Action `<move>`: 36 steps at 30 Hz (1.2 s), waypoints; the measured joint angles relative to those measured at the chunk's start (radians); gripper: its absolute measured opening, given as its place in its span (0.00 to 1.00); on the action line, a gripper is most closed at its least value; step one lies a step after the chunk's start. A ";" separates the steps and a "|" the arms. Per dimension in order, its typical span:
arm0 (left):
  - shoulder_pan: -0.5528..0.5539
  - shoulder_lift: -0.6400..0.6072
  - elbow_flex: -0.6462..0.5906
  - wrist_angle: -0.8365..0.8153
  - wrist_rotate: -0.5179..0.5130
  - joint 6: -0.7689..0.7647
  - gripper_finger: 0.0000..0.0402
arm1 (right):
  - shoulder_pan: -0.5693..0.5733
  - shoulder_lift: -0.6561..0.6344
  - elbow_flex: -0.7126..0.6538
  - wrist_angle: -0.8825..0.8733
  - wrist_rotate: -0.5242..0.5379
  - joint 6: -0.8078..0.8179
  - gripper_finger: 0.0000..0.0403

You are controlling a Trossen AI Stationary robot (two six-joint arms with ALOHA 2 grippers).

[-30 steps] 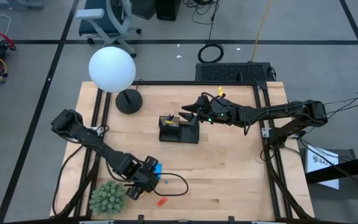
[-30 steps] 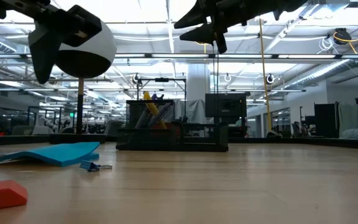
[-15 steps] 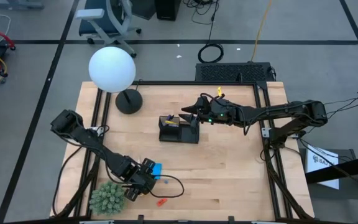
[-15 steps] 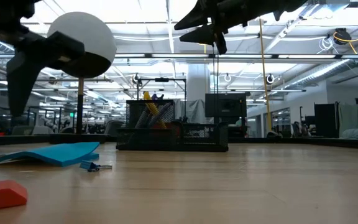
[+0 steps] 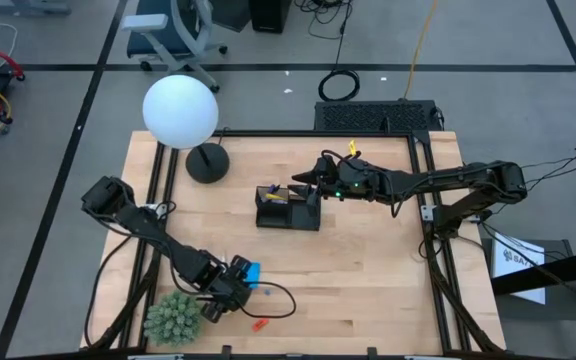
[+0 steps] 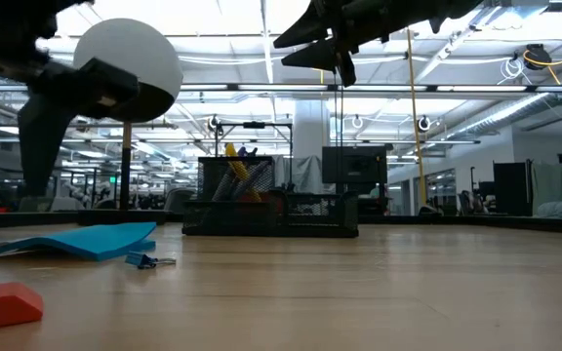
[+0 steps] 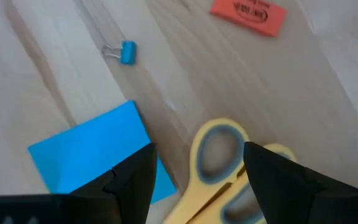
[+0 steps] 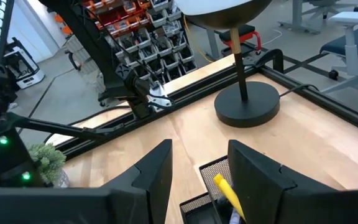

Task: Pick and place office supplies into organizer
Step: Put the yellow scissors into the black desk organizer

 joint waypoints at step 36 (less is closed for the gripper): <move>0.013 0.064 -0.071 0.137 0.031 0.145 0.61 | 0.000 0.000 0.000 -0.030 -0.002 0.007 0.35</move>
